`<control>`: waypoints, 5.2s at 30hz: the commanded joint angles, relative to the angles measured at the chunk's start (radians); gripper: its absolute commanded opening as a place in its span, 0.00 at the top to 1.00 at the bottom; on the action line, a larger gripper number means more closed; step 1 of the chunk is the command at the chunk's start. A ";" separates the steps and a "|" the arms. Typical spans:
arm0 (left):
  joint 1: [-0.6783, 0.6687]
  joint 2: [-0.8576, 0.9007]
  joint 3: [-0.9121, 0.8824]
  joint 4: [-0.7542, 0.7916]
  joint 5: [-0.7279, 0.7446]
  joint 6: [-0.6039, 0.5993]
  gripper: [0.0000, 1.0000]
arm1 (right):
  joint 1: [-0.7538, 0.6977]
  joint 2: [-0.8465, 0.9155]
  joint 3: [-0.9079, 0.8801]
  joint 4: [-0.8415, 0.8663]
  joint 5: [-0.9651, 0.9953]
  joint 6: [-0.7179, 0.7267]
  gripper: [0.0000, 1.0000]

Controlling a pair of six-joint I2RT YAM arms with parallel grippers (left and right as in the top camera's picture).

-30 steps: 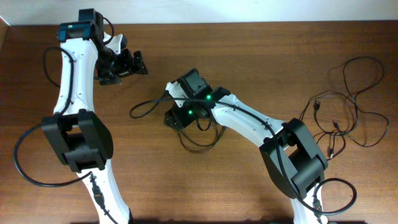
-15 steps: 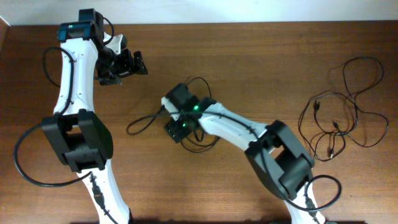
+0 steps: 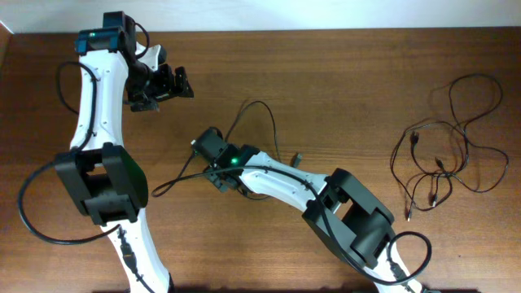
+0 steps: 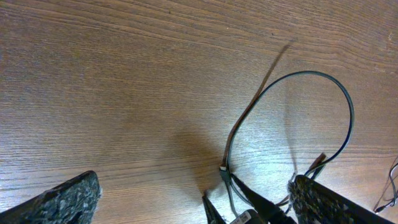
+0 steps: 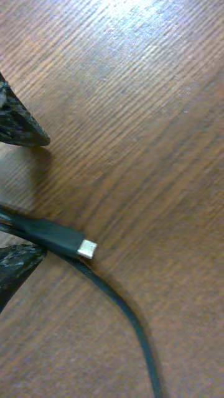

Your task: Untangle cables

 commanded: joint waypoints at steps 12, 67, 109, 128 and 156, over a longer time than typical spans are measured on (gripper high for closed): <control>0.002 -0.001 0.014 -0.001 -0.007 0.023 0.01 | -0.028 0.057 -0.032 -0.084 -0.082 0.005 0.53; 0.002 -0.001 0.014 0.000 -0.006 0.023 0.01 | -0.754 -0.388 -0.042 -0.486 -0.097 0.001 0.02; 0.002 -0.001 0.014 0.000 -0.007 0.023 0.01 | -0.754 -0.780 -0.042 -0.486 -0.097 0.001 0.02; 0.002 -0.001 0.014 0.000 -0.006 0.023 0.01 | -0.756 -1.981 -1.011 0.288 -0.118 -0.089 0.02; 0.002 -0.001 0.014 0.000 -0.007 0.023 0.01 | -0.755 -2.224 -1.574 0.381 -0.127 -0.082 0.02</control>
